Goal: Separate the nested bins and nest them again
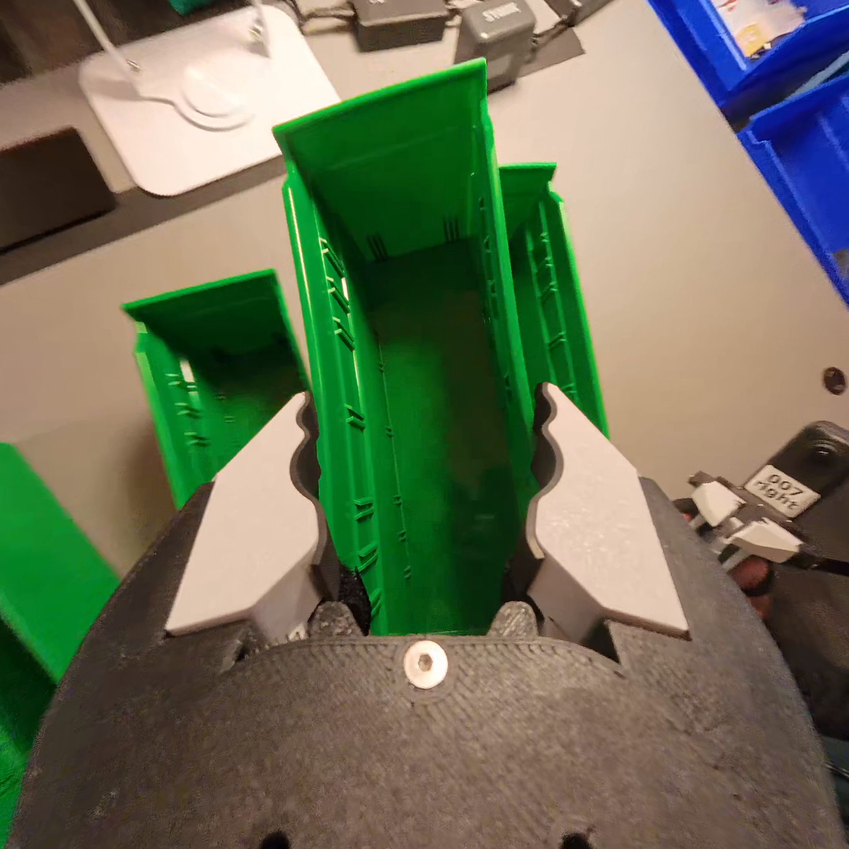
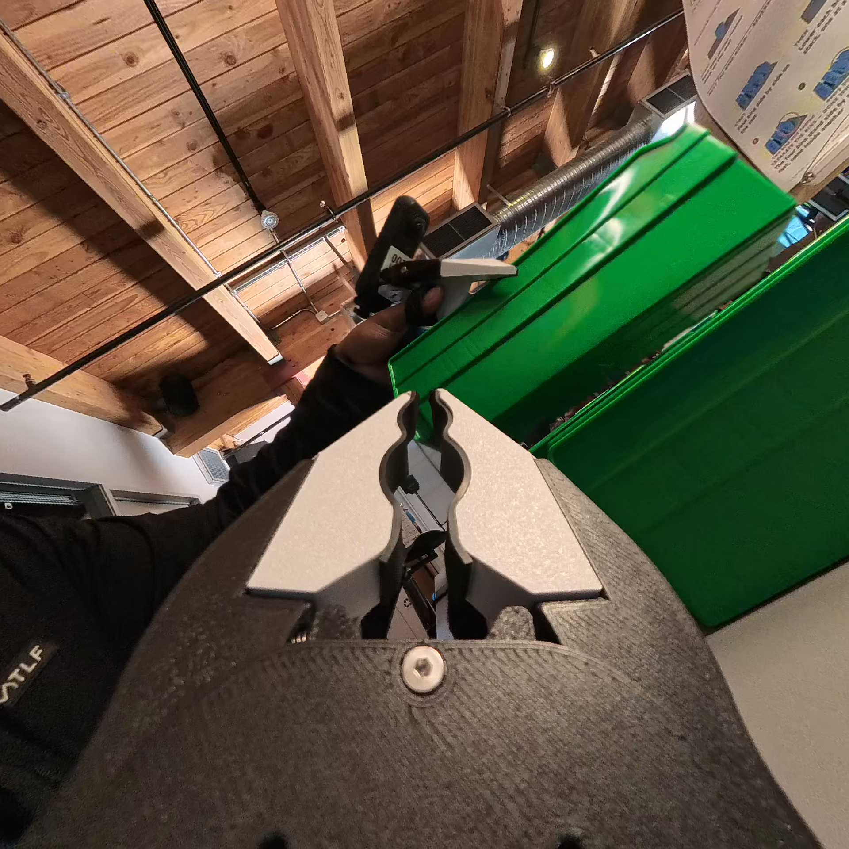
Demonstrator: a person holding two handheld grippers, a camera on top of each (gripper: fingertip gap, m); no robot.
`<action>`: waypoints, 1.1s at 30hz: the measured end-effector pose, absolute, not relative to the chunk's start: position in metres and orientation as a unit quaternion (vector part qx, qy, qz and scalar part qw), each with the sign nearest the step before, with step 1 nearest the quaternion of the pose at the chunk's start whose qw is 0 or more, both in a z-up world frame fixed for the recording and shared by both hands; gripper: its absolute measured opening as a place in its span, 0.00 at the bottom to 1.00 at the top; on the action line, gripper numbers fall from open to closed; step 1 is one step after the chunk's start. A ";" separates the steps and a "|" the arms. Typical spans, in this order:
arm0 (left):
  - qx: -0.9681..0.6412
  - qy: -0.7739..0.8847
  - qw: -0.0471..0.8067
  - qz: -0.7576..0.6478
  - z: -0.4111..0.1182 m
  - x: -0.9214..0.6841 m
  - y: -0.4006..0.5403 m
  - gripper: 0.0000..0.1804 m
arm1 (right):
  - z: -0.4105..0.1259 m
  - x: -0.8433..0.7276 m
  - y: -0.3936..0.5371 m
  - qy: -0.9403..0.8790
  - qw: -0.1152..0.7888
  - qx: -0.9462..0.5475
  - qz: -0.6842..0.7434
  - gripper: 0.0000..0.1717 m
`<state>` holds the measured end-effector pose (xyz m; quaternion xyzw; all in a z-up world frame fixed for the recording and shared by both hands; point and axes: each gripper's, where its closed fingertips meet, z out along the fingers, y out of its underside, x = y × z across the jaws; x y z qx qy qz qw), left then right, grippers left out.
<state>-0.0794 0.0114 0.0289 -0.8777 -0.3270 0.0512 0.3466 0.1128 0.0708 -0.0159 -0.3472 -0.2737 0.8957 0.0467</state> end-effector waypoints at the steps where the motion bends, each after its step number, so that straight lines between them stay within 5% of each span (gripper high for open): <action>1: -0.878 -0.328 0.346 0.040 0.022 -0.076 0.018 0.52 | -0.016 0.113 0.071 -0.273 0.046 -0.347 0.896 0.03; 20: -0.895 -0.322 0.292 0.102 -0.046 -0.099 0.026 0.53 | -0.016 0.112 0.074 -0.265 0.036 -0.345 0.900 0.02; 28: -0.882 -0.306 0.336 0.125 -0.044 -0.093 0.052 0.21 | -0.016 0.113 0.073 -0.267 0.038 -0.344 0.899 0.03; 33: -0.873 -0.307 0.368 0.087 -0.038 -0.075 0.031 0.40 | -0.016 0.113 0.072 -0.270 0.037 -0.343 0.899 0.03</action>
